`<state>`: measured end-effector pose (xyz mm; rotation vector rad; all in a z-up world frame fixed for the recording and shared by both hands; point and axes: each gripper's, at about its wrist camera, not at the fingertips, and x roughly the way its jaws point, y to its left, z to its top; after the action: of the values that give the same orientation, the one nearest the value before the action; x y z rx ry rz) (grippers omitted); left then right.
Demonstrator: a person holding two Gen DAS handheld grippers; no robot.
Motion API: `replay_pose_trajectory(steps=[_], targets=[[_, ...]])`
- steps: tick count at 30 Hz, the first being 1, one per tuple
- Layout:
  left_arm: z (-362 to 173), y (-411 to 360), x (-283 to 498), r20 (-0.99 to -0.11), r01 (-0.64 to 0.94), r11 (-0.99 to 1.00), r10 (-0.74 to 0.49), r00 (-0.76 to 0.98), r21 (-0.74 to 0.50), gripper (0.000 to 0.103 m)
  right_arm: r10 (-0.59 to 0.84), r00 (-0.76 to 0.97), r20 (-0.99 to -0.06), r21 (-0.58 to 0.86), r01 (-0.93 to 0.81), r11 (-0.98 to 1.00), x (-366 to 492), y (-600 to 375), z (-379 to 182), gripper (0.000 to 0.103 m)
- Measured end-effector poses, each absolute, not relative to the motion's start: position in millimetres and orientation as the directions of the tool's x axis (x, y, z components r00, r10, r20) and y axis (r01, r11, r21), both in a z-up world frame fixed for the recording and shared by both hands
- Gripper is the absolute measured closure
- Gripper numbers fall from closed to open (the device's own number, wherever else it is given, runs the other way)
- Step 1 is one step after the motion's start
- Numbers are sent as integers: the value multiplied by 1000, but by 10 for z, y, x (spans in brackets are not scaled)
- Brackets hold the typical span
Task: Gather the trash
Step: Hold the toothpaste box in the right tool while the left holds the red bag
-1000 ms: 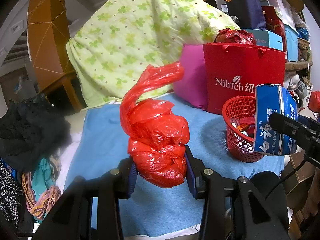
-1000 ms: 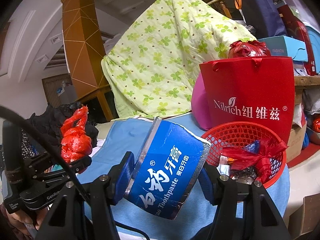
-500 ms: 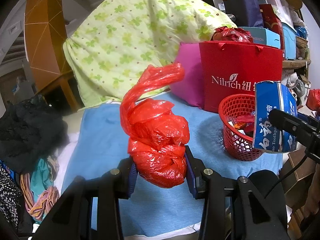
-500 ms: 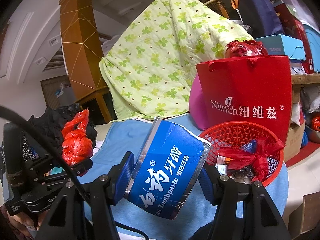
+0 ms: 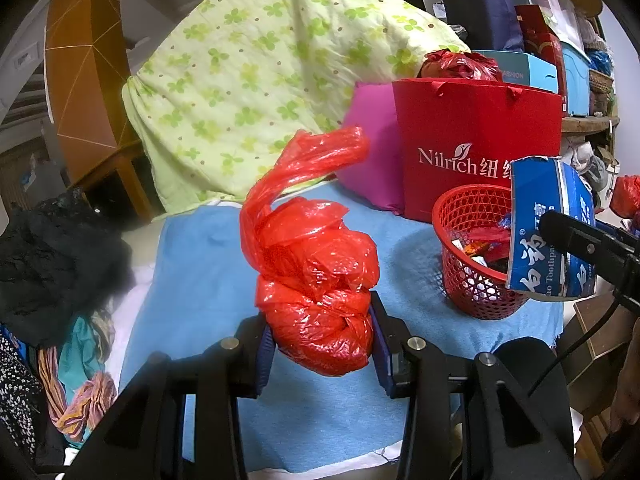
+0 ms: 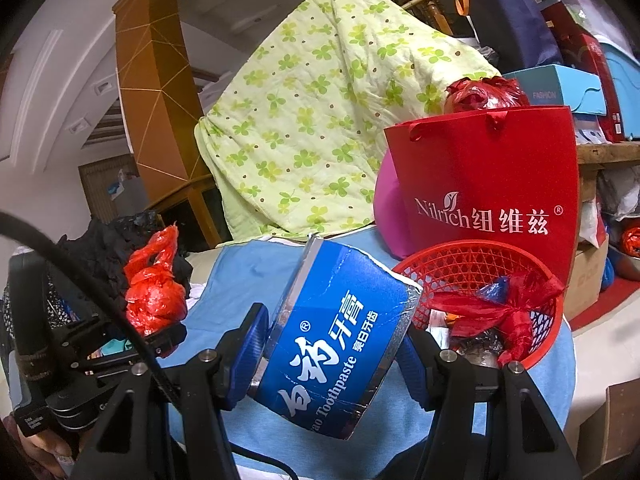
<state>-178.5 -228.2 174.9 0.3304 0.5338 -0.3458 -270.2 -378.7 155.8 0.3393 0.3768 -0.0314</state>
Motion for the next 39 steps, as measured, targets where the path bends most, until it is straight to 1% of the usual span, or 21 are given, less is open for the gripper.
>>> replay_pose_trajectory(steps=[39], targets=[[1678, -2595, -1817, -567, 463, 852, -262, 781, 245, 60, -19, 931, -366, 366, 162, 917, -2898, -4182, 1456, 38]])
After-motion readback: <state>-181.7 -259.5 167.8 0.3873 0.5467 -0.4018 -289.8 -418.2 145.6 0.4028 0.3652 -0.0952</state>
